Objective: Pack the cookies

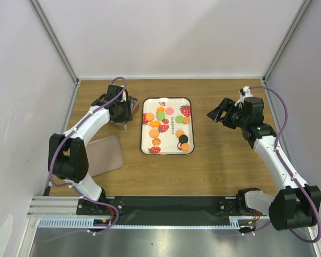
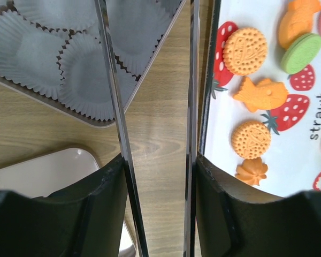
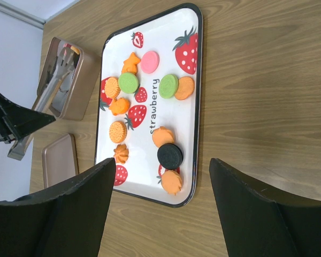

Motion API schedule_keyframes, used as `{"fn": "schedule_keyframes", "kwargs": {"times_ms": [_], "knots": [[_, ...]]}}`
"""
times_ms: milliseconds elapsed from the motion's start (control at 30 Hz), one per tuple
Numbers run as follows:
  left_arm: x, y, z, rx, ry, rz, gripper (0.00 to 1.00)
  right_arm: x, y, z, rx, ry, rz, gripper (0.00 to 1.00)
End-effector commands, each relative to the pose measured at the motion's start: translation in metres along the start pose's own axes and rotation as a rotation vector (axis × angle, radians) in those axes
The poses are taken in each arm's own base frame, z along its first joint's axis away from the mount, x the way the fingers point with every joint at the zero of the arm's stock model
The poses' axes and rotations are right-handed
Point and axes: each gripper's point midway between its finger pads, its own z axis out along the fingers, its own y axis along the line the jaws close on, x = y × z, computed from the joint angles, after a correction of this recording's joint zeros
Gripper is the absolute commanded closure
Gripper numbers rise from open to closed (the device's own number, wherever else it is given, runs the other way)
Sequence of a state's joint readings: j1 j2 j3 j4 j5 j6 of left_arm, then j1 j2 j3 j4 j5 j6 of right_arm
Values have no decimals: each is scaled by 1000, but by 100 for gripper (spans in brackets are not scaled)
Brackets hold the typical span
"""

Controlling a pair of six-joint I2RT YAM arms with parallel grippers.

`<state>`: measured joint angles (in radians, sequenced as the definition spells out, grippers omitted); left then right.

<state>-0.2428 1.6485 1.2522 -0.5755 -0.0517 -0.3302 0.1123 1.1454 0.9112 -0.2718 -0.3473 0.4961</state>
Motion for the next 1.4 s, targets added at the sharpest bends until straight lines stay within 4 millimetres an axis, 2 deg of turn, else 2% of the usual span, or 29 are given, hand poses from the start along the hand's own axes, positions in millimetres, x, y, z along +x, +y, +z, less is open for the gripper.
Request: {"fn": "schedule_keyframes", "kwargs": {"times_ms": [0, 167, 267, 433, 600, 700, 767, 1033, 1367], "knots": [[-47, -14, -45, 48, -158, 14, 48, -15, 11, -2, -22, -41, -31, 23], [-60, -19, -71, 50, -214, 30, 48, -16, 12, -3, -27, -46, -33, 23], [-57, -36, -85, 67, -223, 73, 48, -16, 14, -4, -30, -48, -33, 23], [-30, -74, -92, 108, -198, 160, 48, -15, 13, -2, -29, -46, -33, 23], [8, -115, -82, 147, -138, 254, 48, -15, 14, -2, -32, -46, -35, 23], [27, -128, -68, 137, -93, 297, 48, -15, 14, -2, -29, -44, -35, 23], [37, -131, -58, 120, -63, 320, 47, -15, 13, -3, -26, -46, -37, 23], [56, -129, -33, 71, 6, 370, 46, -13, 13, -4, -27, -42, -40, 23], [70, -130, -15, 56, 52, 392, 45, -14, 15, -5, -33, -43, -39, 23]]}}
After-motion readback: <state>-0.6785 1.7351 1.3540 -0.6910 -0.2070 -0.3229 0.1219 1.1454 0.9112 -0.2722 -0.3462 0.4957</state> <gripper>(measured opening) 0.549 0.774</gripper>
